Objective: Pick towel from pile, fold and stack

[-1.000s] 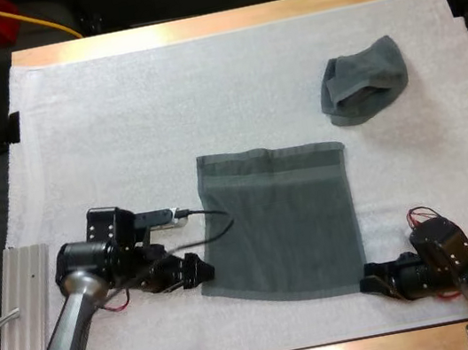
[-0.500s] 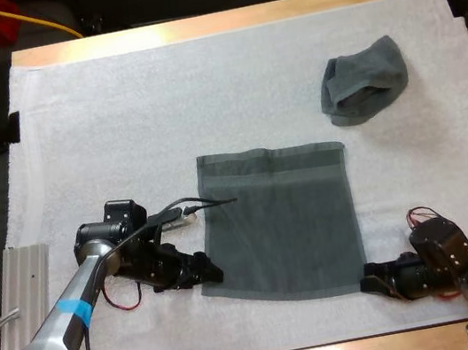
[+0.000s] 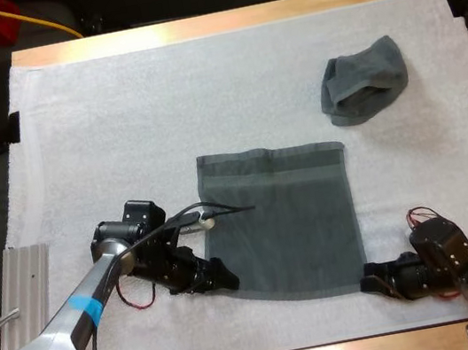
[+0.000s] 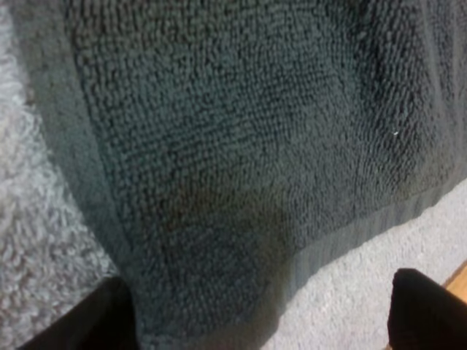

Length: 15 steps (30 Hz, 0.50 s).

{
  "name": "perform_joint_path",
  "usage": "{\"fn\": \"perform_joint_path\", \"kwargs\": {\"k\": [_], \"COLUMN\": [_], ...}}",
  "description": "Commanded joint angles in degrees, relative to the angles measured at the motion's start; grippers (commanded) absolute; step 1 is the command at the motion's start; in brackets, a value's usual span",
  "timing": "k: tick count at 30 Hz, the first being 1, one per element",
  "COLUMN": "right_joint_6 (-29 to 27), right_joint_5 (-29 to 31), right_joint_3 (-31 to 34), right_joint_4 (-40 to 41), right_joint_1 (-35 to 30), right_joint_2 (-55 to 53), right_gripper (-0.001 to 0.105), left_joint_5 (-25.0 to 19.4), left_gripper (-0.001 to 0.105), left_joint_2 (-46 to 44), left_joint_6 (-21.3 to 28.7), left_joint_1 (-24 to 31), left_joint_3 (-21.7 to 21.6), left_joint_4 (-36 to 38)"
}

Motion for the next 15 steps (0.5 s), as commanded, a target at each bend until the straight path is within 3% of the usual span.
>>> {"fn": "perform_joint_path", "kwargs": {"k": [1,5,9,12,15], "right_joint_6": [0.2,0.2,0.2,0.2,0.2], "right_joint_5": [0.4,0.5,0.3,-1.5,-2.8], "right_joint_3": [0.2,0.2,0.2,0.2,-0.6], "right_joint_4": [0.2,0.2,0.2,0.2,0.2], "right_joint_1": [0.0,0.0,0.0,0.0,0.0], "right_joint_2": [-0.3,-0.3,-0.3,-0.3,-0.3], "right_gripper": [0.007,0.007,0.007,0.007,0.006], "left_joint_5": [-1.8,-1.9,-6.4,-7.6,-8.1], "left_gripper": [0.069,0.055,0.043,0.021,0.009], "left_joint_2": [0.2,0.2,0.2,0.2,0.2], "left_joint_6": [0.2,0.2,-0.9,-0.9,-0.8], "left_joint_1": [-0.4,-0.4,-0.4,-0.4,-0.4], "left_joint_3": [0.6,0.6,0.6,0.6,0.6], "left_joint_4": [0.3,0.1,0.2,0.7,1.1]}}
